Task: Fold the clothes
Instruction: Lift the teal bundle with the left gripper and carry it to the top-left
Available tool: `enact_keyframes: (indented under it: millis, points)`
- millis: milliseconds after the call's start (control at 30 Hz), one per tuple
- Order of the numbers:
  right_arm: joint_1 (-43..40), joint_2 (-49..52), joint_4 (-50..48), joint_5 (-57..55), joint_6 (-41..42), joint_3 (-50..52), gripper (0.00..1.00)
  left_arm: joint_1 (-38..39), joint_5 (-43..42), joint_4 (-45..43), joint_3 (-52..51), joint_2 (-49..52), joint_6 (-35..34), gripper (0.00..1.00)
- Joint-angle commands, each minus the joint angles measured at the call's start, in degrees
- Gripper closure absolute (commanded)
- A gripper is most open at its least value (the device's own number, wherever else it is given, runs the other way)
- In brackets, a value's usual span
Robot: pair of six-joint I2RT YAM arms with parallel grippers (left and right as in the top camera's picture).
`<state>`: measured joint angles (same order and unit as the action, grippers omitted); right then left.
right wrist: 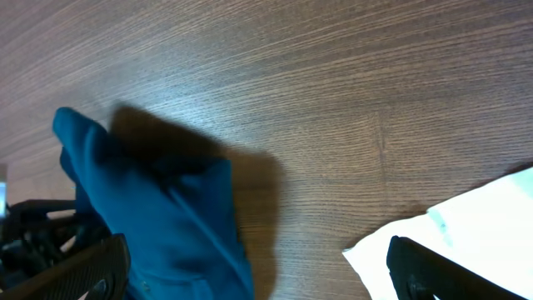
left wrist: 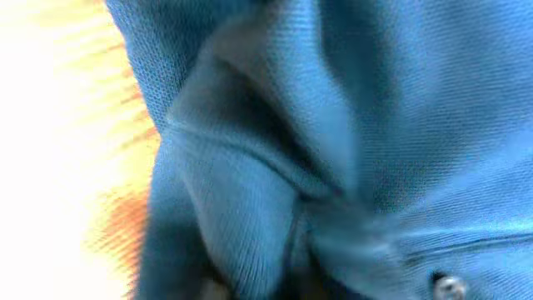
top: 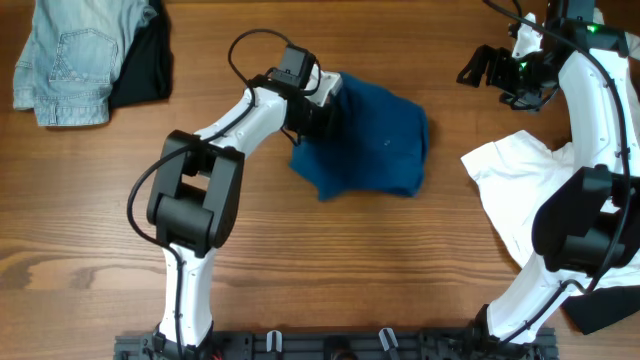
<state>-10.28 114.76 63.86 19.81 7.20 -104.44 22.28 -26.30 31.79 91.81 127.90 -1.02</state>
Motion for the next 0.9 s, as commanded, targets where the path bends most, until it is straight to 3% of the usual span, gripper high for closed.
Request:
enact_keyframes:
  millis: [0, 167, 333, 500, 600, 867]
  points:
    - [0.5, -1.7, 0.1, -0.8, -1.1, 0.3, 0.0, -2.6, 3.9, -1.5, -0.7, 2.1, -2.4, 0.96]
    - [0.5, -1.7, 0.1, -0.8, -1.1, 0.3, 0.0, -5.3, 3.1, -2.4, -0.7, 2.0, -2.6, 0.96]
    - [0.5, -1.7, 0.1, -0.8, -1.2, 0.3, 0.01, -10.1, -4.0, -1.1, -0.7, 0.4, -3.1, 0.96]
    - [0.5, -1.7, 0.1, -0.8, -1.2, 0.3, 0.0, -17.2, -11.9, -0.5, -0.7, -6.3, -9.2, 0.96]
    - [0.5, -1.7, 0.0, -0.8, -1.1, 0.3, 0.01, -19.7, -12.5, -0.5, -0.7, -9.0, -14.5, 0.96]
    - [0.5, -1.7, 0.0, -0.8, -1.1, 0.3, 0.01, -22.8, -16.5, -1.5, -0.7, -15.0, -15.5, 0.96]
